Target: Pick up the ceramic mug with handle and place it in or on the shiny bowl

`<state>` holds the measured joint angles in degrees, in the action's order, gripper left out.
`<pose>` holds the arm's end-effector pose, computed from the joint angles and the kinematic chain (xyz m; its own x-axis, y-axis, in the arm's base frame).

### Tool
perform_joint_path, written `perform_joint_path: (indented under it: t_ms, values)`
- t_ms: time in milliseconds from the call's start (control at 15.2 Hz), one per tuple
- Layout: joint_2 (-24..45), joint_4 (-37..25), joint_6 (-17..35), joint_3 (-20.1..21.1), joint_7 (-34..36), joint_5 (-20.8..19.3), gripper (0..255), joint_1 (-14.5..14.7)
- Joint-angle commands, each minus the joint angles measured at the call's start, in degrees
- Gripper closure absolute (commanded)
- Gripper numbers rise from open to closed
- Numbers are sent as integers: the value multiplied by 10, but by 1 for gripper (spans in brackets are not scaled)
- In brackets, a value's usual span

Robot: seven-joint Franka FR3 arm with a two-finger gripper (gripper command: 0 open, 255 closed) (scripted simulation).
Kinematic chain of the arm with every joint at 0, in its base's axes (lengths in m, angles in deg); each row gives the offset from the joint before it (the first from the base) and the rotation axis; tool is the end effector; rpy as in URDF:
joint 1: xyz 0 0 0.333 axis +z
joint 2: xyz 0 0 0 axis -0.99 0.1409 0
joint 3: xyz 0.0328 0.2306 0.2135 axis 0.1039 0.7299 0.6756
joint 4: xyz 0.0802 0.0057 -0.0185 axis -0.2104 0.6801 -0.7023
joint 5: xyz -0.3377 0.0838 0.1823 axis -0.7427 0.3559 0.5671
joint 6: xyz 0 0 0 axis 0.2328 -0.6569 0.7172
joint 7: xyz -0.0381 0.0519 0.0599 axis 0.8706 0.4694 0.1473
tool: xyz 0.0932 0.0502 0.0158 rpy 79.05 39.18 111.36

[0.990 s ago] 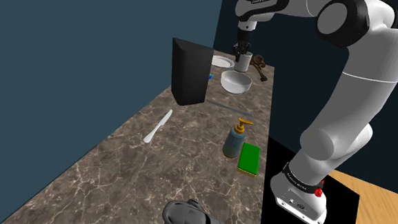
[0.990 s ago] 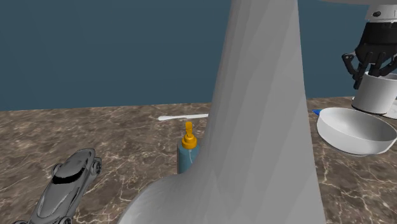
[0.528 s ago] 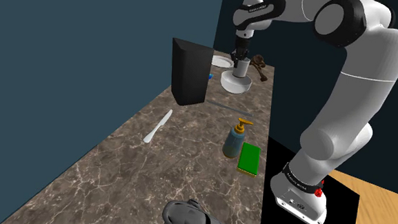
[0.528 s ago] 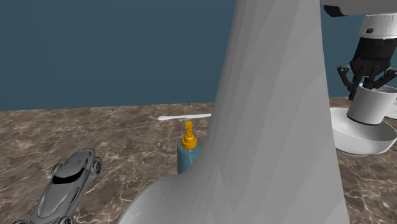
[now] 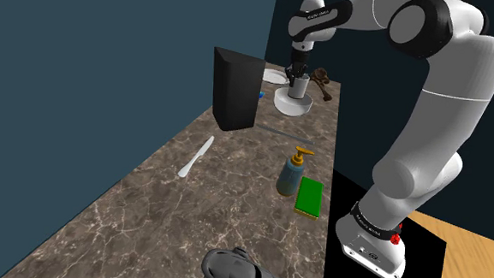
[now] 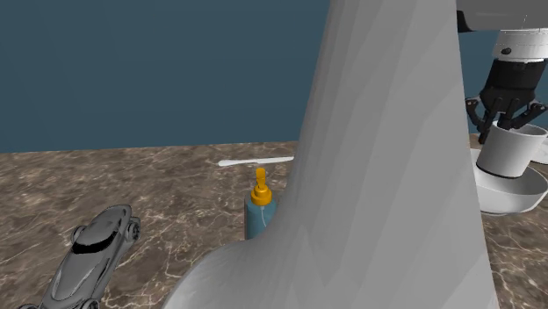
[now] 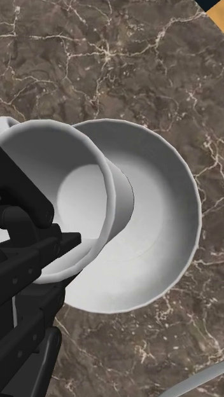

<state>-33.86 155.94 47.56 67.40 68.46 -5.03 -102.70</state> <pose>0.5653 -0.2716 0.4334 0.9859 -0.1666 -0.0141 -0.1654 -0.9840 0.0662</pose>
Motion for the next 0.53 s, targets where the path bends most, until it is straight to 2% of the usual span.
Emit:
perform_joint_path:
  t_ms: [0,66,132,462]
  values:
    - [0,0,0,0,0,0,255,0]
    - [0,0,0,0,0,0,255,0]
    - [0,0,0,0,0,0,0,0]
    - [0,0,0,0,0,0,0,0]
